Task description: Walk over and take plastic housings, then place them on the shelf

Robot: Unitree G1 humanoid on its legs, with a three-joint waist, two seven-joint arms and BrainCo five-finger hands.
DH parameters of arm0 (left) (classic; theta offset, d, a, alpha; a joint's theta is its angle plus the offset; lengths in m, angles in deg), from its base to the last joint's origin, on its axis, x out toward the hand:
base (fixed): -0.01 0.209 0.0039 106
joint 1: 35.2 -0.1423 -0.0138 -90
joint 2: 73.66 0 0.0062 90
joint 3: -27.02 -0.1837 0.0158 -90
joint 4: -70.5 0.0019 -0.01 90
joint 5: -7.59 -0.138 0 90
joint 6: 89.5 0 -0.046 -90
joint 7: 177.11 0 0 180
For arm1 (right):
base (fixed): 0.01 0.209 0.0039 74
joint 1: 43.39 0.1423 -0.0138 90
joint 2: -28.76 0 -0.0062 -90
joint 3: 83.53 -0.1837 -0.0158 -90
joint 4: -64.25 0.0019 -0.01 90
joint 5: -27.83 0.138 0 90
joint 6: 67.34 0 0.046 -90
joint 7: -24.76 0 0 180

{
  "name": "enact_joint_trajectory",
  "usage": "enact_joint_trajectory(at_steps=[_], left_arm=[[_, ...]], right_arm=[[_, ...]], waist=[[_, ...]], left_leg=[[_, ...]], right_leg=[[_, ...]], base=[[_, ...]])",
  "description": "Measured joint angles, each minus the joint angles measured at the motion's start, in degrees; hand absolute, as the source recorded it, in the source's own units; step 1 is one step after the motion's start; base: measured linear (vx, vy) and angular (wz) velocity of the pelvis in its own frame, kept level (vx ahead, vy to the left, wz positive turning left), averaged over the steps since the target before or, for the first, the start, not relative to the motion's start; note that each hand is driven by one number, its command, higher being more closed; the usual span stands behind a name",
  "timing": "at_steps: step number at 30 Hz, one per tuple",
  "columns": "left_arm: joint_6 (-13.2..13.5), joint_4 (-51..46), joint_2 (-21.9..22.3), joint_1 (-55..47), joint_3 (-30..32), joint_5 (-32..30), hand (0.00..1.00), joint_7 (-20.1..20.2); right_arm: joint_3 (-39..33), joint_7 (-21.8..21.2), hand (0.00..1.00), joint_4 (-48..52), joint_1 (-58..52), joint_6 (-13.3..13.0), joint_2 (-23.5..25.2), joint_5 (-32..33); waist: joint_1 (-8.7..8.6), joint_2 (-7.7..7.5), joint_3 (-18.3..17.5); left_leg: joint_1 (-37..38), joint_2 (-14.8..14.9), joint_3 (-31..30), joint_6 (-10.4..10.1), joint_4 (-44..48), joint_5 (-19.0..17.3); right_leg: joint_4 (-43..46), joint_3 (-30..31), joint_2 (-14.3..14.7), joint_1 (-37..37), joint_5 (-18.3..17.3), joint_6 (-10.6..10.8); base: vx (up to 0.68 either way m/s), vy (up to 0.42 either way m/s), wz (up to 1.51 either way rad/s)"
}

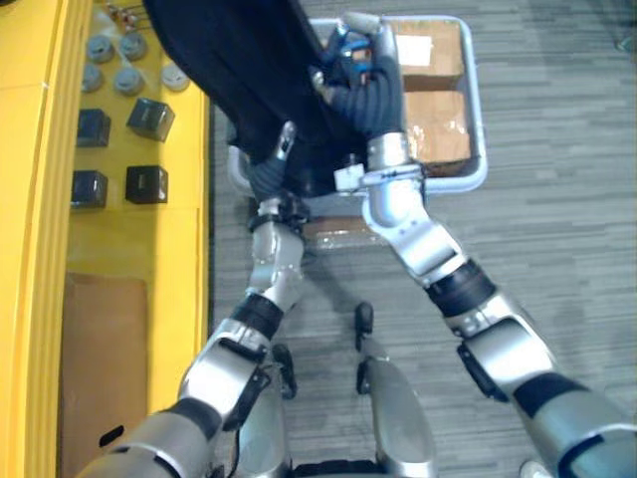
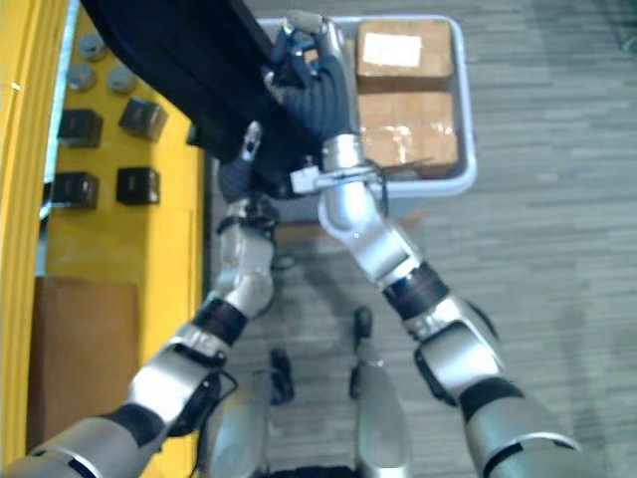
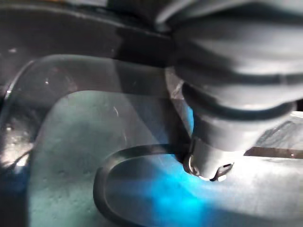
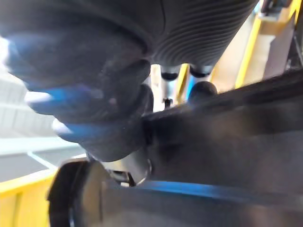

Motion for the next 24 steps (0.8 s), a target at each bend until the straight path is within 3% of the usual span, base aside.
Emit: enact_joint_trajectory(at_steps=[5,12,15,18,22,24], left_arm=[[-0.59,-1.56,-1.17,-1.79,0.08,-3.49,1.0,-2.02],[-3.68,-3.36,-1.33,-3.32,0.68,-17.72,1.0,-11.94],[-6.34,-3.43,-1.75,-3.57,0.91,-24.52,1.0,-17.29],[-9.41,-4.22,-2.15,-5.75,1.53,-31.26,1.0,-22.84],[-12.54,-5.44,-3.62,-9.85,3.88,-37.38,1.0,-28.61],[-13.73,-5.45,-3.59,-11.76,5.71,-39.98,1.0,-30.8]], right_arm=[[0.31,-2.32,0.0,-0.83,-2.93,0.89,-1.16,3.79],[-0.12,-2.09,0.0,-2.16,-4.44,1.29,-2.54,5.95],[-1.59,-2.85,0.0,-1.42,-4.82,1.81,-2.74,8.49],[-4.63,-6.41,0.0,3.69,-7.14,1.49,-4.14,16.4],[-8.22,-15.24,0.0,14.05,-12.05,-3.11,-8.49,27.54],[-10.33,-18.83,0.0,18.9,-15.93,-4.65,-10.14,29.79]], waist=[[0.12,0.03,0.0],[0.42,0.08,0.0],[0.48,0.09,0.0],[0.22,0.11,-0.01],[0.07,0.15,-0.02],[0.06,0.2,-0.06]], left_leg=[[0.1,-0.07,-0.12,0.25,0.34,-0.2],[1.06,-0.18,-1.0,0.36,0.94,-0.48],[1.24,-0.35,-0.95,0.36,0.95,-0.48],[2.65,-0.33,-0.92,0.31,0.42,-0.51],[4.97,-0.33,-0.76,0.27,-0.72,-0.52],[6.52,-0.28,-0.89,0.12,-1.39,-0.61]], right_leg=[[-0.02,-0.12,-0.12,0.43,0.06,0.1],[-0.71,-1.14,-0.34,2.5,0.09,0.15],[-0.99,-1.15,-0.38,2.79,0.19,0.24],[-1.33,-1.18,-0.3,4.13,0.19,0.24],[-2.36,-1.22,-0.15,6.31,0.19,0.25],[-2.67,-1.35,-0.01,7.86,0.13,0.26]], base=[[-0.02,0.013,0.01],[-0.05,0.033,0.07],[-0.05,0.037,-0.01],[-0.02,0.041,-0.01],[-0.01,0.046,-0.01],[-0.01,0.047,0.03]])
